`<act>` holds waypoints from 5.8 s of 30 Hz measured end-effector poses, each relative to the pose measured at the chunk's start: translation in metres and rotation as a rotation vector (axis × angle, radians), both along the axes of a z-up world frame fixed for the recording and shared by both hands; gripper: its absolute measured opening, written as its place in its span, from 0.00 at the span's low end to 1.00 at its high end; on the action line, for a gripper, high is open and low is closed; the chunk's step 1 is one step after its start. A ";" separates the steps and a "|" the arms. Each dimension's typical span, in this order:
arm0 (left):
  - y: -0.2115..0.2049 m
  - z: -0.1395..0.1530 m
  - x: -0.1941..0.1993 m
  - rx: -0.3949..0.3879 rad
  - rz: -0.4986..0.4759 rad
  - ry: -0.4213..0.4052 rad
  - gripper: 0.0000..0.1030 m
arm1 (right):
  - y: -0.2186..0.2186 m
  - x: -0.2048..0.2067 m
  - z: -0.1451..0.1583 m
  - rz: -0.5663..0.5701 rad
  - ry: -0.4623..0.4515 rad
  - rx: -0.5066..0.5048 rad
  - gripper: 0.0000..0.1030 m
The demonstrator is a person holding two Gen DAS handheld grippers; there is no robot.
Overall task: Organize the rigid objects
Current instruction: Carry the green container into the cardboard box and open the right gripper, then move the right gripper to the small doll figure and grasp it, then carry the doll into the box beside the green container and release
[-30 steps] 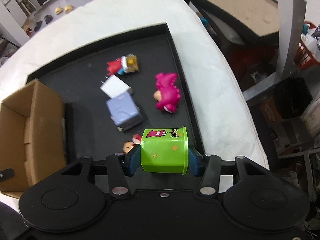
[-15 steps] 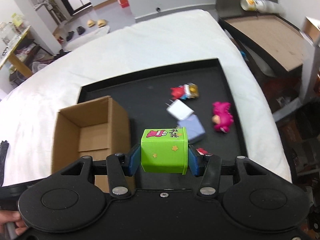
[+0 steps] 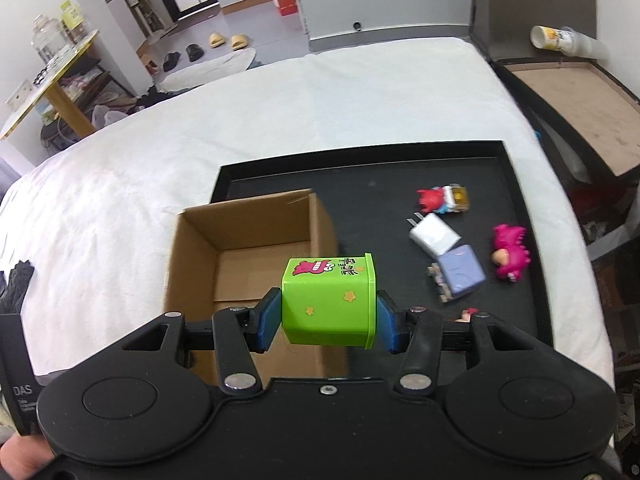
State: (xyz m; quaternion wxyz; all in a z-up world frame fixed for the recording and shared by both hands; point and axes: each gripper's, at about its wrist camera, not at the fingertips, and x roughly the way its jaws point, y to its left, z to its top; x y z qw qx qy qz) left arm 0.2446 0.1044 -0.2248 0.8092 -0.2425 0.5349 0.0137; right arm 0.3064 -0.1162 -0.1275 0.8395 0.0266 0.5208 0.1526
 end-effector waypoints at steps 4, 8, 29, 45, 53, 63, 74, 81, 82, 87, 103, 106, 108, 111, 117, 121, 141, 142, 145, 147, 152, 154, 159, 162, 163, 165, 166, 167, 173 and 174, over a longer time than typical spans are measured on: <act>0.001 -0.002 0.001 -0.009 -0.010 -0.002 0.19 | 0.017 0.000 -0.007 0.021 0.011 -0.002 0.47; 0.005 -0.005 0.001 -0.032 -0.007 -0.001 0.19 | 0.035 0.001 -0.015 0.043 0.024 -0.016 0.47; 0.015 -0.011 -0.002 -0.085 -0.008 -0.020 0.19 | 0.081 0.031 -0.059 0.057 0.067 0.003 0.47; 0.008 -0.004 -0.001 -0.040 0.018 -0.003 0.20 | 0.051 0.022 -0.033 0.035 0.043 0.154 0.67; 0.004 0.002 -0.004 0.002 0.038 0.015 0.20 | 0.016 0.007 -0.027 0.008 0.052 0.143 0.72; -0.009 0.008 -0.007 0.082 0.052 0.057 0.20 | -0.020 -0.001 -0.022 -0.009 0.033 0.140 0.76; -0.022 0.016 -0.009 0.134 0.064 0.098 0.19 | -0.061 -0.014 -0.024 -0.023 0.022 0.142 0.87; -0.029 0.018 -0.010 0.183 0.074 0.130 0.18 | -0.094 -0.021 -0.024 -0.052 0.001 0.153 0.87; -0.029 0.018 -0.011 0.188 0.077 0.134 0.16 | -0.098 -0.020 -0.025 -0.060 0.006 0.155 0.87; -0.031 0.022 -0.013 0.200 0.079 0.127 0.13 | -0.115 -0.023 -0.027 -0.077 -0.018 0.142 0.87; -0.034 0.021 -0.012 0.196 0.068 0.121 0.12 | -0.148 -0.007 -0.060 -0.170 0.081 0.148 0.80; -0.033 0.020 -0.012 0.196 0.064 0.119 0.12 | -0.150 0.001 -0.073 -0.196 0.113 0.142 0.75; -0.034 0.019 -0.012 0.199 0.060 0.118 0.12 | -0.150 0.008 -0.081 -0.206 0.142 0.129 0.74; -0.031 0.018 -0.013 0.189 0.062 0.112 0.12 | -0.149 0.018 -0.094 -0.209 0.181 0.125 0.70; -0.030 0.016 -0.013 0.177 0.056 0.106 0.12 | -0.135 0.036 -0.120 -0.173 0.229 0.067 0.57; -0.027 0.015 -0.013 0.167 0.058 0.103 0.12 | -0.123 0.043 -0.131 -0.147 0.227 0.001 0.57; -0.025 0.014 -0.012 0.156 0.049 0.095 0.12 | -0.114 0.033 -0.119 -0.136 0.208 -0.046 0.34; -0.025 0.014 -0.013 0.154 0.050 0.095 0.12 | -0.113 0.033 -0.116 -0.138 0.201 -0.040 0.34; -0.026 0.014 -0.013 0.158 0.046 0.095 0.12 | -0.115 0.029 -0.104 -0.143 0.178 -0.018 0.34; -0.027 0.015 -0.013 0.162 0.043 0.096 0.12 | -0.114 0.025 -0.094 -0.140 0.162 -0.002 0.34; -0.026 0.014 -0.012 0.161 0.042 0.094 0.12 | -0.107 0.022 -0.072 -0.125 0.117 0.023 0.34; -0.025 0.013 -0.013 0.158 0.043 0.093 0.12 | -0.105 0.021 -0.063 -0.121 0.099 0.039 0.34; -0.024 0.014 -0.013 0.153 0.040 0.090 0.12 | -0.096 0.017 -0.044 -0.103 0.061 0.064 0.34; -0.023 0.014 -0.014 0.146 0.041 0.088 0.12 | -0.089 0.014 -0.032 -0.085 0.036 0.067 0.34; -0.022 0.014 -0.014 0.143 0.040 0.087 0.12 | -0.087 0.013 -0.028 -0.081 0.029 0.068 0.34; -0.021 0.014 -0.014 0.135 0.038 0.084 0.12 | -0.082 0.012 -0.022 -0.072 0.019 0.071 0.34; -0.021 0.014 -0.014 0.132 0.035 0.083 0.12 | -0.080 0.011 -0.019 -0.067 0.014 0.069 0.34; -0.021 0.014 -0.014 0.130 0.034 0.082 0.13 | -0.077 0.010 -0.017 -0.062 0.010 0.068 0.34; -0.017 0.013 -0.015 0.114 0.026 0.076 0.13 | -0.062 0.007 -0.010 -0.041 0.004 0.060 0.34; -0.017 0.013 -0.015 0.112 0.025 0.075 0.13 | -0.059 0.007 -0.010 -0.036 0.004 0.058 0.34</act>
